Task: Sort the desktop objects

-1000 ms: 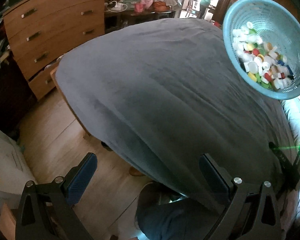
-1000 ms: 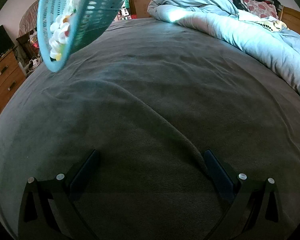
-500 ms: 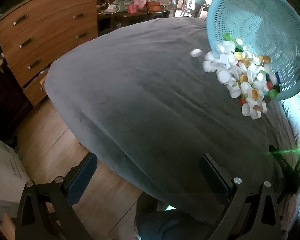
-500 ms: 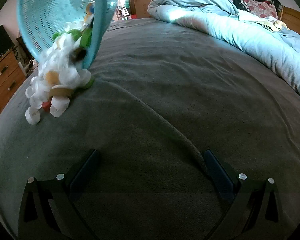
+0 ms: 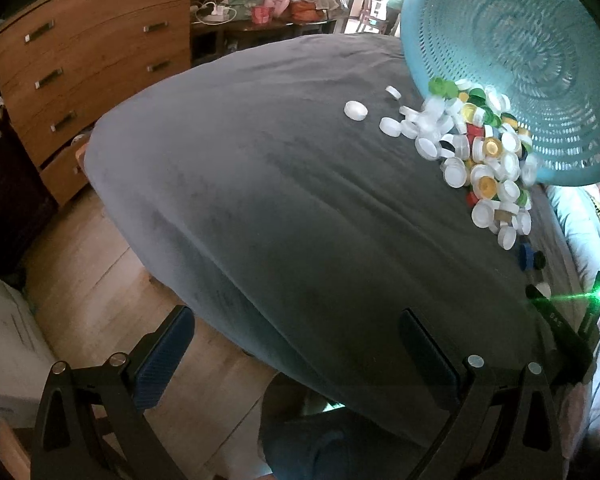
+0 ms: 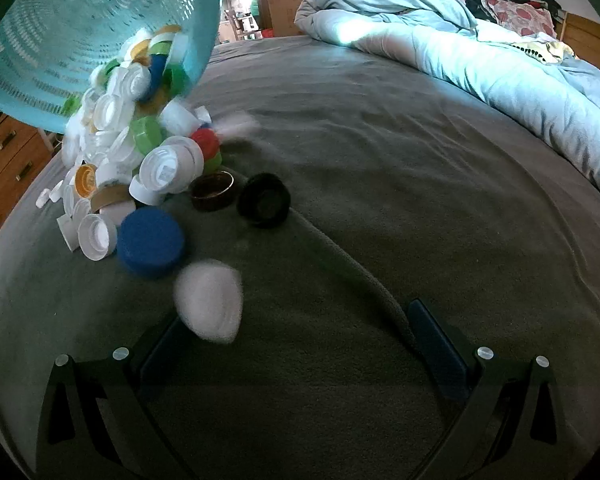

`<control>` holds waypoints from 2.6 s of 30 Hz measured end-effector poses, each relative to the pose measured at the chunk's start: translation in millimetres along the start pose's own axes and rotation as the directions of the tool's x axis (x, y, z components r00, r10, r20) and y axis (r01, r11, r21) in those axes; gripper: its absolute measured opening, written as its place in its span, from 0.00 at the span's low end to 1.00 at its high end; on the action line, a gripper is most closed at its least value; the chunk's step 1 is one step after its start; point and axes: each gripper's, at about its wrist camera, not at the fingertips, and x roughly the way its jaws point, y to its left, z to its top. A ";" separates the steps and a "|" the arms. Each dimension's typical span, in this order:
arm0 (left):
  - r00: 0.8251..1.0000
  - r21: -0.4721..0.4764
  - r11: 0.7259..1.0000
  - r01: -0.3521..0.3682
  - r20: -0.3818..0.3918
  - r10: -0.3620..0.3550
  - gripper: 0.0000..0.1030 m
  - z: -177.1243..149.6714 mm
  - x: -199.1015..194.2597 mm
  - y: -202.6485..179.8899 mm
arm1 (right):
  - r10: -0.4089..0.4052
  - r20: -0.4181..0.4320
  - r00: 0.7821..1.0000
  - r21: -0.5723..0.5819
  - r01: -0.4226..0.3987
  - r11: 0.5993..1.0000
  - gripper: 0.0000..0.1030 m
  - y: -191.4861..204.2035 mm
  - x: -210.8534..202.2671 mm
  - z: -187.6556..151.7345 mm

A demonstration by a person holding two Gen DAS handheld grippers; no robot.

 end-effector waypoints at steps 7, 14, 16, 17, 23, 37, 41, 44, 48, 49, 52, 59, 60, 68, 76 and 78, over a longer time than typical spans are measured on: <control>1.000 0.015 1.000 0.013 0.022 -0.013 1.00 -2.0 -8.9 -9.0 | 0.000 0.001 1.000 0.000 0.000 1.000 0.99 -0.2 -0.4 -0.5; 0.999 0.035 0.999 0.018 0.049 -0.020 1.00 -5.2 -21.9 -19.0 | 0.000 0.001 1.000 0.000 0.000 1.000 0.99 0.0 0.2 0.1; 0.997 0.036 0.999 0.027 0.065 -0.030 1.00 -5.7 -27.5 -20.6 | -0.001 0.000 1.000 0.000 0.001 1.000 0.99 0.4 0.1 -0.3; 0.997 0.040 0.999 0.031 0.069 -0.034 1.00 -6.2 -28.9 -21.8 | -0.001 0.000 1.000 0.000 0.001 1.000 0.99 0.8 0.5 0.0; 0.996 0.071 0.996 0.059 0.059 -0.063 1.00 -8.6 -30.4 -39.2 | -0.001 0.001 1.000 0.002 0.001 1.000 0.99 2.6 2.0 0.6; 0.986 0.131 0.985 0.114 0.103 -0.127 1.00 -6.9 -66.5 -79.5 | -0.006 0.008 1.000 -0.002 0.006 1.000 0.99 5.5 -0.9 -0.4; 0.986 0.172 0.982 0.083 0.127 -0.106 1.00 -0.9 -92.8 -78.5 | -0.003 0.004 1.000 0.001 0.003 1.000 0.99 5.6 -1.1 -0.4; 0.979 0.193 0.979 0.072 0.175 -0.106 1.00 9.6 -124.6 -78.6 | -0.004 0.005 1.000 0.000 0.004 1.000 0.99 5.6 -1.2 -0.4; 0.967 0.234 0.970 0.063 0.226 -0.117 1.00 24.2 -146.1 -89.4 | -0.005 0.006 1.000 -0.001 0.005 1.000 0.99 5.4 -1.2 -0.3; 0.966 0.251 0.966 0.052 0.232 -0.112 1.00 26.1 -146.3 -94.6 | -0.004 0.006 1.000 -0.001 0.004 1.000 0.99 5.4 -1.2 -0.3; 0.963 0.287 0.956 0.064 0.235 -0.135 1.00 29.8 -141.1 -108.3 | -0.006 0.008 1.000 -0.002 0.006 1.000 0.99 5.3 -1.1 -0.2; 0.935 0.350 0.914 0.204 0.206 -0.288 1.00 72.7 -94.9 -132.4 | -0.006 0.008 1.000 -0.002 0.006 1.000 0.99 5.2 -1.0 0.0; 0.928 0.360 0.905 0.224 0.203 -0.311 1.00 83.1 -87.6 -136.7 | -0.006 0.008 1.000 -0.003 0.006 1.000 0.99 5.4 -1.0 0.0; 0.884 0.405 0.835 0.373 0.118 -0.453 1.00 176.3 -6.3 -158.8 | -0.007 0.009 1.000 -0.004 0.007 1.000 0.99 5.4 -0.8 0.1; 0.912 0.229 0.885 0.405 -0.026 -0.410 1.00 205.8 54.0 -114.5 | -0.007 0.009 1.000 -0.005 0.008 1.000 0.99 4.8 -0.7 0.3; 0.921 0.216 0.896 0.387 -0.051 -0.385 1.00 209.4 60.4 -106.3 | -0.008 0.009 1.000 -0.005 0.008 1.000 0.99 5.0 -0.4 0.2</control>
